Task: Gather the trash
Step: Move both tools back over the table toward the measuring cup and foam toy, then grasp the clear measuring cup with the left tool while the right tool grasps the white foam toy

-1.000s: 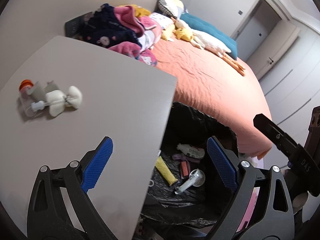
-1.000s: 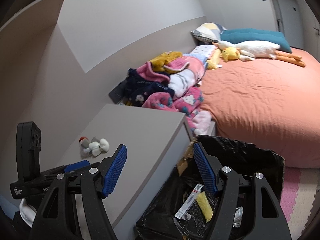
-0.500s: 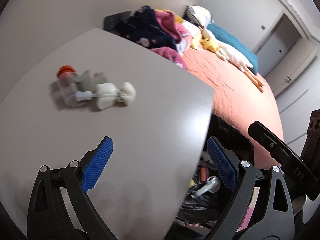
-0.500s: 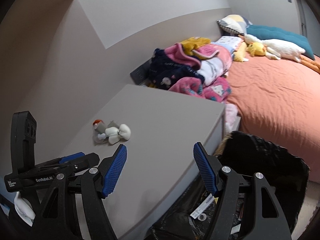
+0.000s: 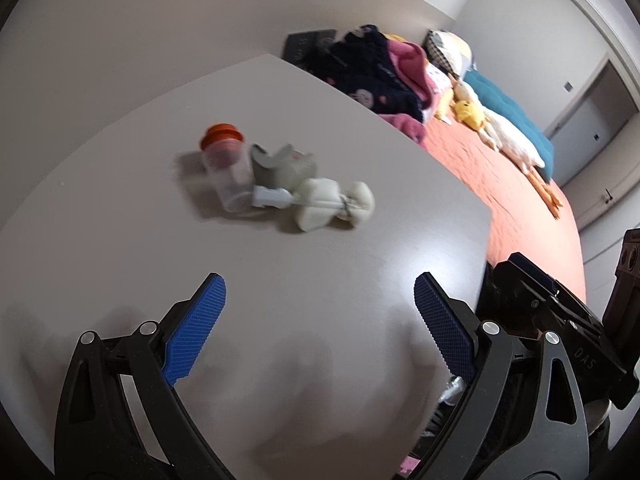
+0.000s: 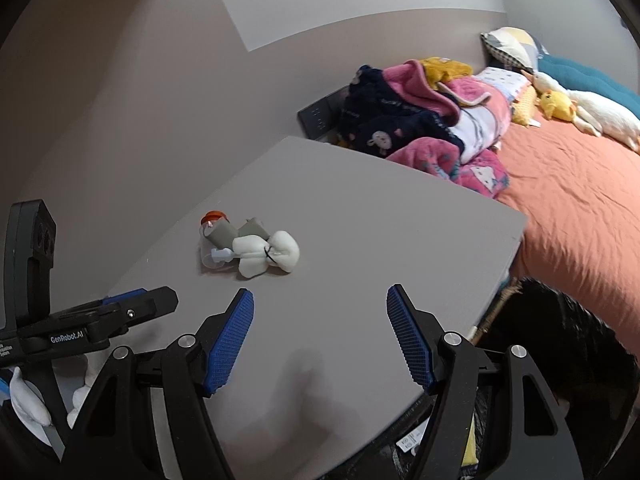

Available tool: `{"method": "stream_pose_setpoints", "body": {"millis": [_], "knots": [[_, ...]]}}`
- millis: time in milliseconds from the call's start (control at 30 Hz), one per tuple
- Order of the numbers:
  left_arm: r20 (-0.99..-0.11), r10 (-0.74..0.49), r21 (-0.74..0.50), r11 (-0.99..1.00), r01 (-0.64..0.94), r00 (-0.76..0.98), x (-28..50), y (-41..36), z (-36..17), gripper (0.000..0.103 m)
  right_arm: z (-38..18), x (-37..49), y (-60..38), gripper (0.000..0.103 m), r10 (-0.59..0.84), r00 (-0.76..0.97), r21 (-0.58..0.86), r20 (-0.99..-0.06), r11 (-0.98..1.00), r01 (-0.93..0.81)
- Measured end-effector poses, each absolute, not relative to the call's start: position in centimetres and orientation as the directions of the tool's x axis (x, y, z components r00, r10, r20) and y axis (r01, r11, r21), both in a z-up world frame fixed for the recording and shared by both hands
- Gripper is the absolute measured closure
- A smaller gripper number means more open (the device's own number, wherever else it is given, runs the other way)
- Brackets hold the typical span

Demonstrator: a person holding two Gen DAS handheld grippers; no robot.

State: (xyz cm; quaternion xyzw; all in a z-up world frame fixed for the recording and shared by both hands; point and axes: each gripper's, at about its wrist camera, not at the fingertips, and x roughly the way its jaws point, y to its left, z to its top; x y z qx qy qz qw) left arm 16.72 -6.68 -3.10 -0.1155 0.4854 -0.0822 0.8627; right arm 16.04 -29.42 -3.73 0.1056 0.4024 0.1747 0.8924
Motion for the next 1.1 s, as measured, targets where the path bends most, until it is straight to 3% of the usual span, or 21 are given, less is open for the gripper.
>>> {"method": "stream_pose_setpoints", "body": {"millis": [367, 500, 1100], "knots": [[-0.84, -0.182, -0.25, 0.966, -0.066, 0.511, 20.0, -3.2, -5.0, 0.011, -5.4, 19.3, -25.1, 0.033, 0.416, 0.565, 0.294, -0.712, 0.908, -0.298], [-0.849, -0.154, -0.226, 0.97, -0.084, 0.506, 21.4, -2.2, -5.7, 0.016, -6.0, 20.5, -23.5, 0.033, 0.417, 0.543, 0.279, -0.729, 0.905, -0.321], [-0.889, -0.138, -0.212, 0.969, -0.124, 0.436, 27.3, -0.1, -9.0, 0.018, -8.4, 26.2, -18.9, 0.033, 0.414, 0.481, 0.207, -0.773, 0.881, -0.426]]}}
